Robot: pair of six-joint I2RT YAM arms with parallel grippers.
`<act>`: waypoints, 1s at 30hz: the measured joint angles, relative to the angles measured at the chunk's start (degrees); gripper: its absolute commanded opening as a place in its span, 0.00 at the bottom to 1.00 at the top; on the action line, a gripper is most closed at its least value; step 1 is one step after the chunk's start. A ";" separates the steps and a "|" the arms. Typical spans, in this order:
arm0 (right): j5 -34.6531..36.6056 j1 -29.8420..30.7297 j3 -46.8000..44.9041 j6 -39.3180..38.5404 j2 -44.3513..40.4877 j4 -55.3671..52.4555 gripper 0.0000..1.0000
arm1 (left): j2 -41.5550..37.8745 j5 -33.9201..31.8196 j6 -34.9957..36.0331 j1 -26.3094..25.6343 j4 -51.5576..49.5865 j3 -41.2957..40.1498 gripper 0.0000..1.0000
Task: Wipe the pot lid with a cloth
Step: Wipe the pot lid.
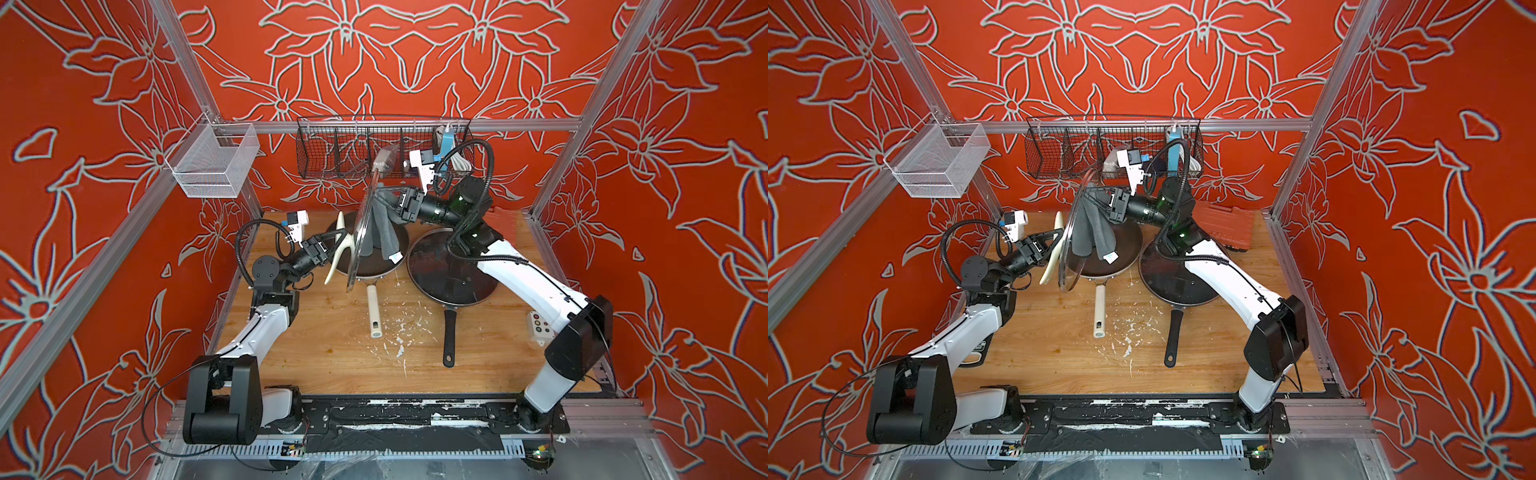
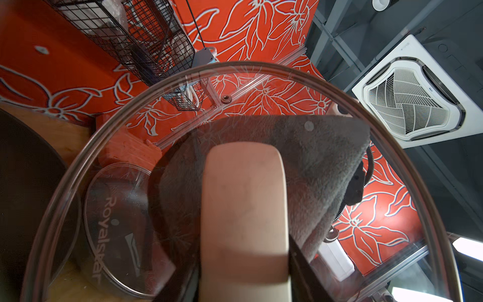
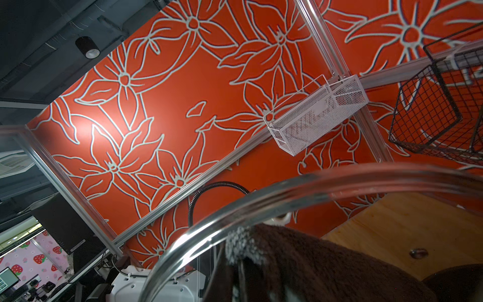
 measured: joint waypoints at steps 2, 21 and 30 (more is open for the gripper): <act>-0.07 -0.39 1.62 0.00 0.72 -1.01 0.00 | 0.00 0.02 -0.02 -0.02 0.85 0.00 0.00; -1.46 -2.14 17.09 1.79 10.40 -4.22 0.00 | -0.02 1.81 -1.51 -0.61 0.83 3.85 0.00; -1.84 -2.43 17.97 1.97 11.10 -4.57 0.00 | -0.02 2.56 -1.53 -2.19 0.52 4.07 0.00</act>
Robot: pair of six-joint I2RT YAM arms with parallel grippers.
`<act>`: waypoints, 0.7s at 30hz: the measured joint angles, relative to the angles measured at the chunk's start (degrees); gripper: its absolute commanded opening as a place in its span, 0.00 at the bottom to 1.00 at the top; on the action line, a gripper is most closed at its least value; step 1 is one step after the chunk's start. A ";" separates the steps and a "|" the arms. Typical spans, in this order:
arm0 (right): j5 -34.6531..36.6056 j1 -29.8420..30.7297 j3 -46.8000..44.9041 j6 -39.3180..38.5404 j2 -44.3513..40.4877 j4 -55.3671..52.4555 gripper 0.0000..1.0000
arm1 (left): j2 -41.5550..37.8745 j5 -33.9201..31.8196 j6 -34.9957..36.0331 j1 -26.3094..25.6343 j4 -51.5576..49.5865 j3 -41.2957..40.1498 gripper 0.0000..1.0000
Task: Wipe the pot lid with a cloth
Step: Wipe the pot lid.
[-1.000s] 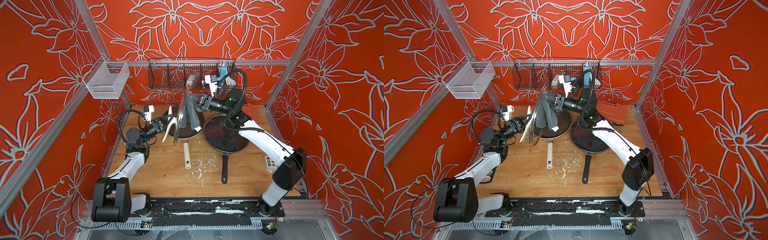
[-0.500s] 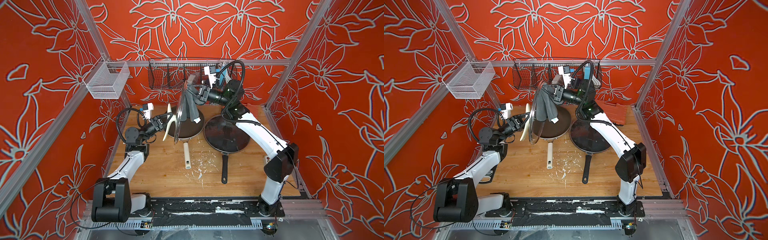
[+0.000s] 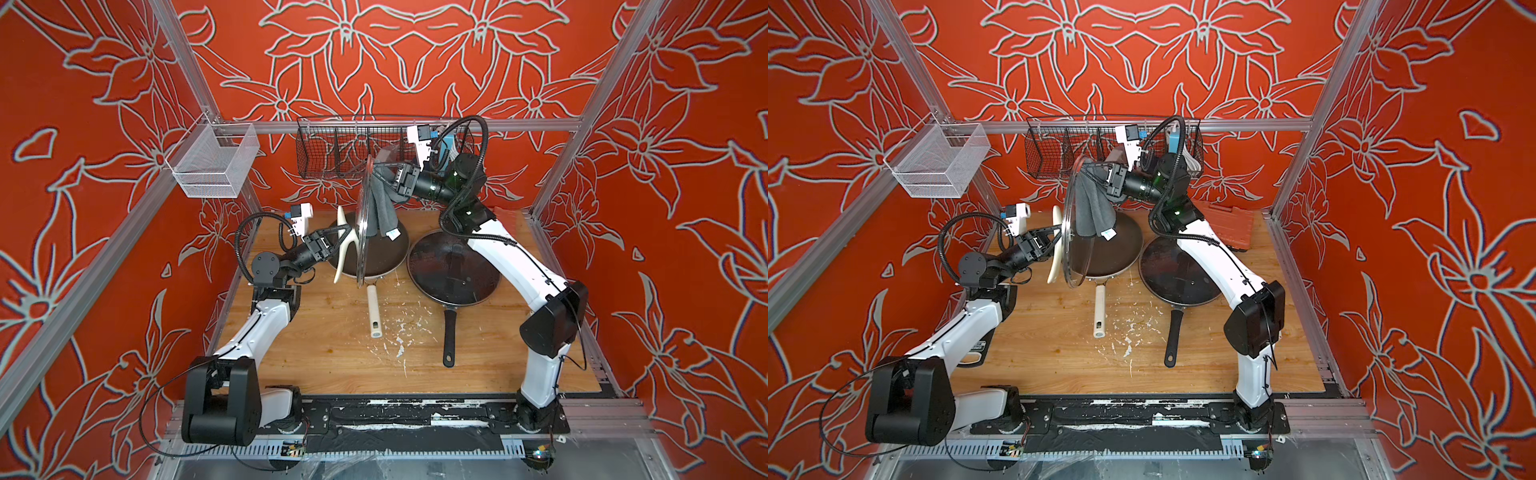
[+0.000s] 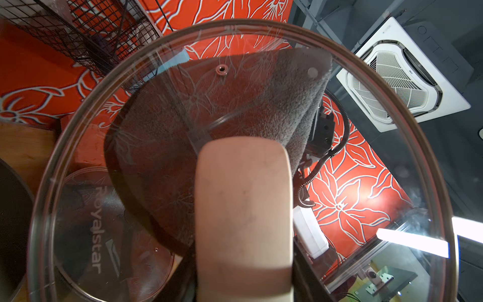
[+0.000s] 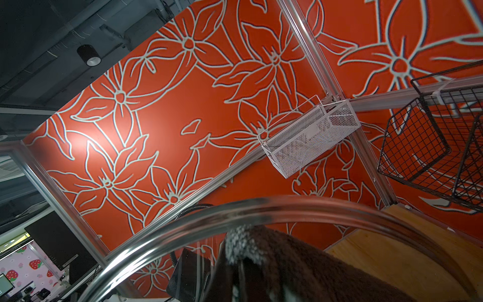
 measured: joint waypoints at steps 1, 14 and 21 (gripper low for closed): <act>0.00 0.00 0.00 -0.02 0.00 -0.04 0.00 | 0.00 0.02 0.04 0.00 -0.04 0.00 0.00; -0.02 -0.35 0.61 0.11 3.67 0.39 0.00 | 0.00 2.10 -0.09 -0.70 -1.99 2.47 0.00; -0.17 -0.70 0.13 0.92 4.50 0.87 0.00 | 0.00 2.67 0.50 -0.92 -2.12 2.69 0.00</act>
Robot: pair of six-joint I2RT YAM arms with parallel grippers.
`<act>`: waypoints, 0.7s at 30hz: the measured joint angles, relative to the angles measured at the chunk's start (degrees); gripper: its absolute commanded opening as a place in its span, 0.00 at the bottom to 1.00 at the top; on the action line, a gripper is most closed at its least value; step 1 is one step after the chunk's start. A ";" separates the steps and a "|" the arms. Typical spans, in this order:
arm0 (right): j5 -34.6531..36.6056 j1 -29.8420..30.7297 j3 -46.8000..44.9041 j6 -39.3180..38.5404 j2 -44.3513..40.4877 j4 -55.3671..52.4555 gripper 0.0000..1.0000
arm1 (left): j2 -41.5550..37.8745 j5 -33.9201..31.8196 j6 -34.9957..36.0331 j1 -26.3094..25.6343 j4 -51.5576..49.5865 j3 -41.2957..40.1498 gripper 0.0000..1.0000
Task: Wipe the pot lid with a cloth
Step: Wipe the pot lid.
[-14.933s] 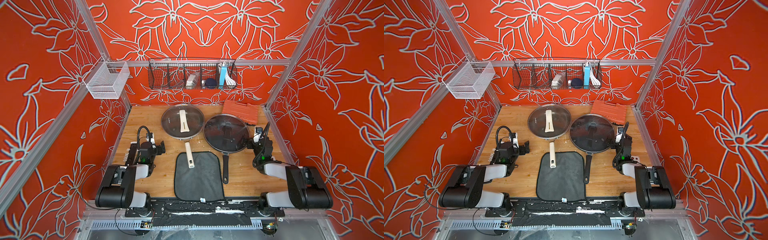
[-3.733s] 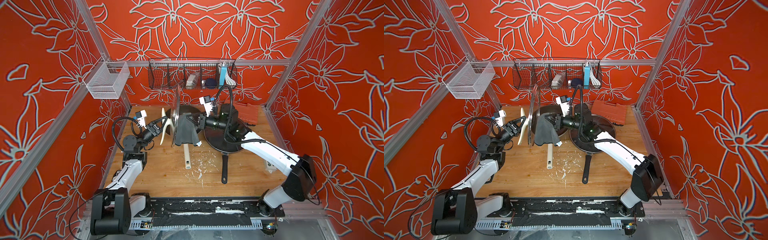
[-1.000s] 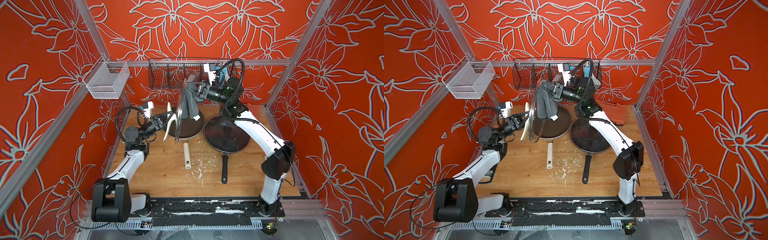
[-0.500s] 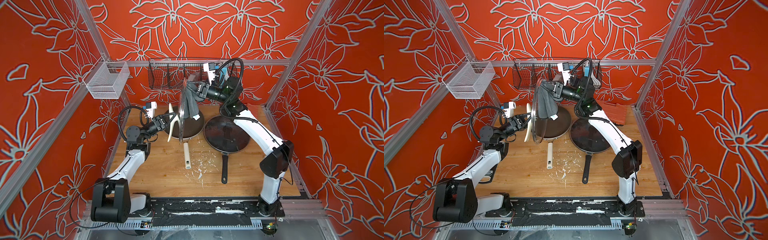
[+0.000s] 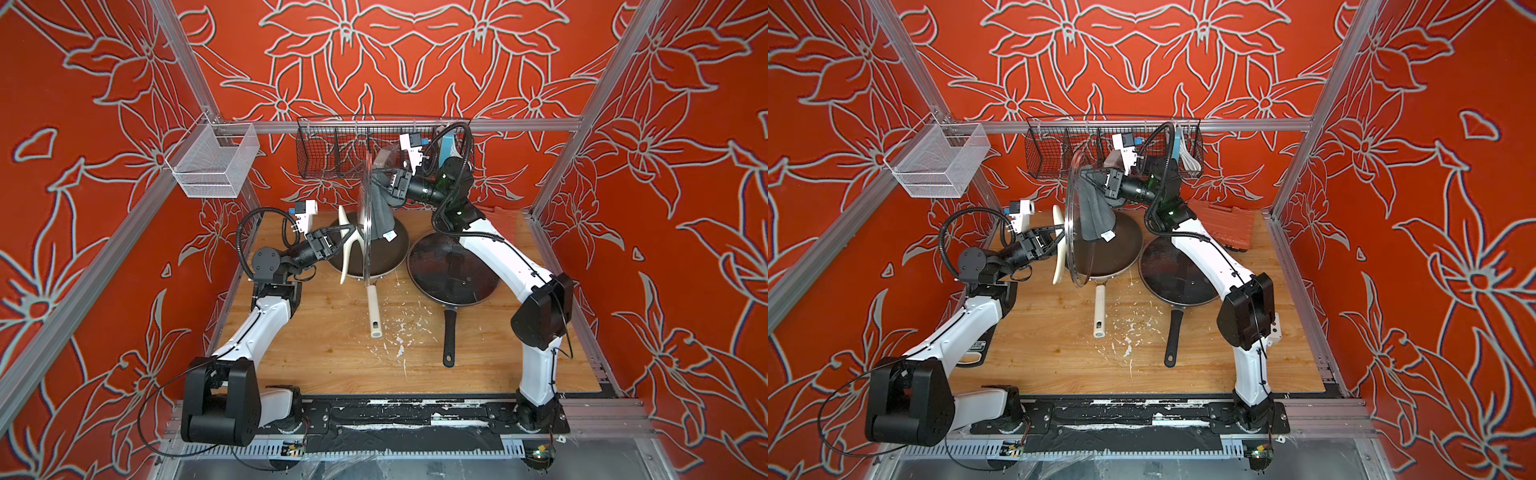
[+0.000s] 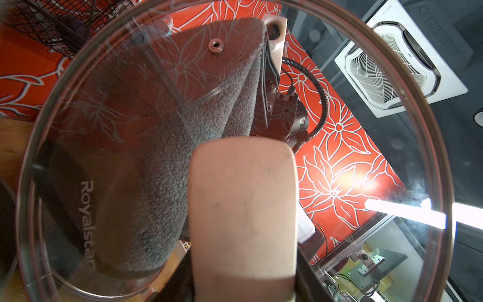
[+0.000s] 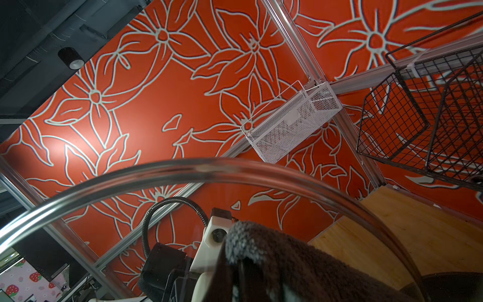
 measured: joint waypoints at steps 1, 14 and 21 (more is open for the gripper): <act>0.02 0.00 -0.59 0.11 -0.04 0.81 0.00 | 0.00 -0.04 0.24 -0.04 -0.11 0.00 0.00; 0.04 0.07 -19.71 2.05 -1.90 8.37 0.00 | 0.02 -1.70 4.02 -0.96 -1.33 0.00 0.00; -0.02 1.03 -28.06 4.66 -5.18 14.01 0.00 | 0.79 -4.26 4.39 -1.29 -0.96 0.00 0.00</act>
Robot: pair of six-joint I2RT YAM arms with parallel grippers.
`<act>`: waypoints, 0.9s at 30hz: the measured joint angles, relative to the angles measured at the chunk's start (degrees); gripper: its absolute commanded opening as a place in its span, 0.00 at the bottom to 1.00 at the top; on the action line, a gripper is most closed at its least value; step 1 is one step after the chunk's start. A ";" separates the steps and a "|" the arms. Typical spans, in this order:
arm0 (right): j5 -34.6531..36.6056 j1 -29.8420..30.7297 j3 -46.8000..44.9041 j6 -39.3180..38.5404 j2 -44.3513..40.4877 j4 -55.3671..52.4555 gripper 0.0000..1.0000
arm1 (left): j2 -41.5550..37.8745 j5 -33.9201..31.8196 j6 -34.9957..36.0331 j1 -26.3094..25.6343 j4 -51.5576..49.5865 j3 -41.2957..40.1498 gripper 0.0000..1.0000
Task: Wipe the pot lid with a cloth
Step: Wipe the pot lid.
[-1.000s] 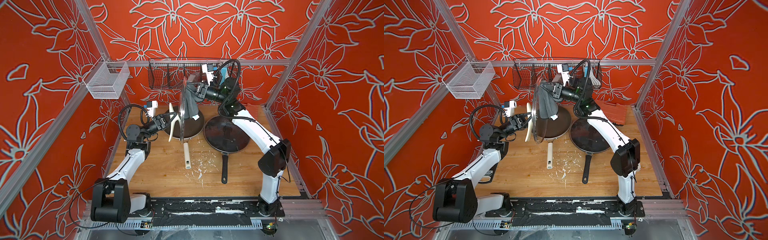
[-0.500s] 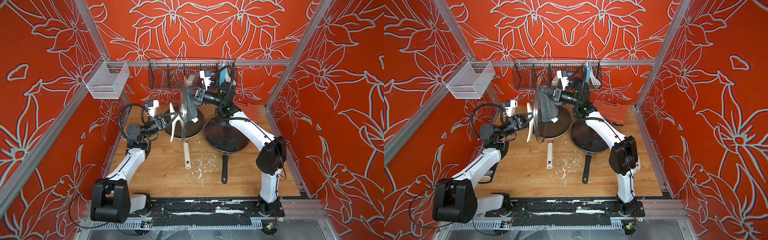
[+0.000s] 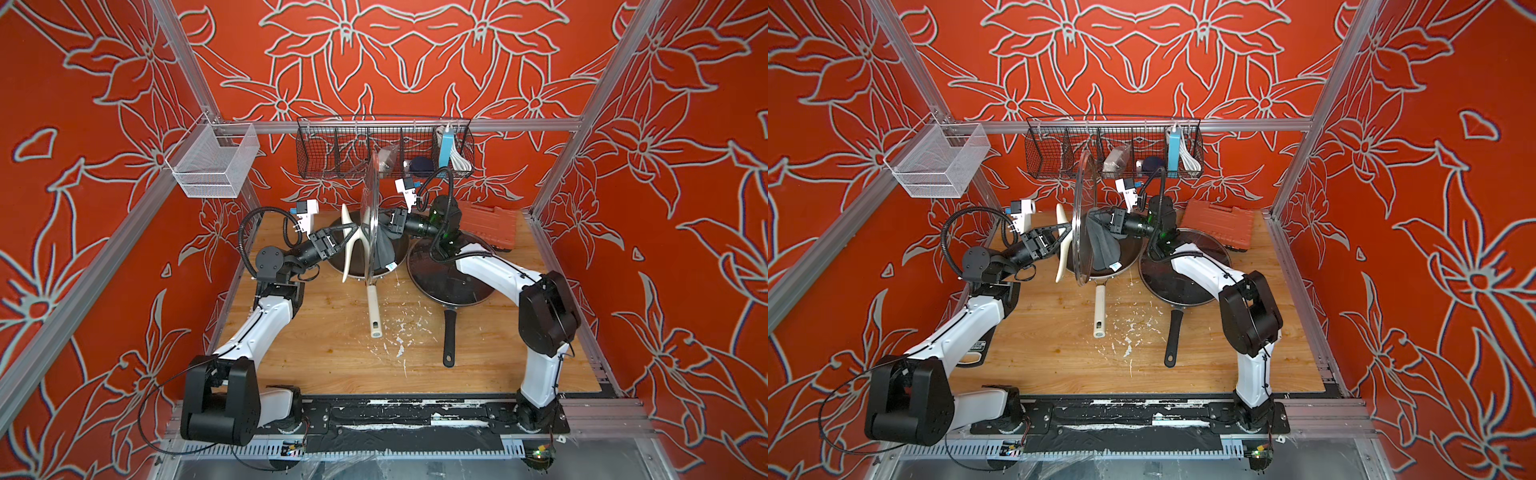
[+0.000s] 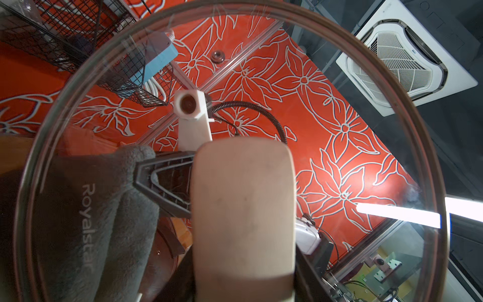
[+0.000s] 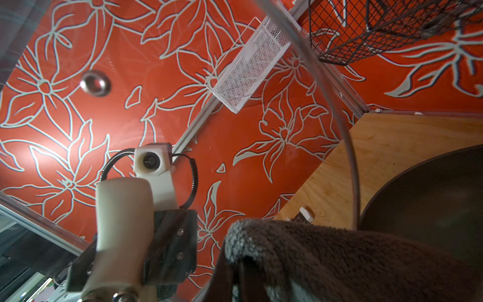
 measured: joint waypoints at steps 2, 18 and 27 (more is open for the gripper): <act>-0.07 0.55 -2.12 0.87 -1.46 1.79 0.00 | 0.66 -1.09 0.02 -0.02 0.22 0.00 0.00; -1.73 5.75 -14.56 14.47 -8.04 21.57 0.00 | 5.64 -8.41 0.07 0.09 0.48 0.00 0.00; -1.66 6.16 -13.33 20.02 -8.02 26.51 0.00 | 5.64 -8.41 -0.20 0.11 2.45 -0.09 0.00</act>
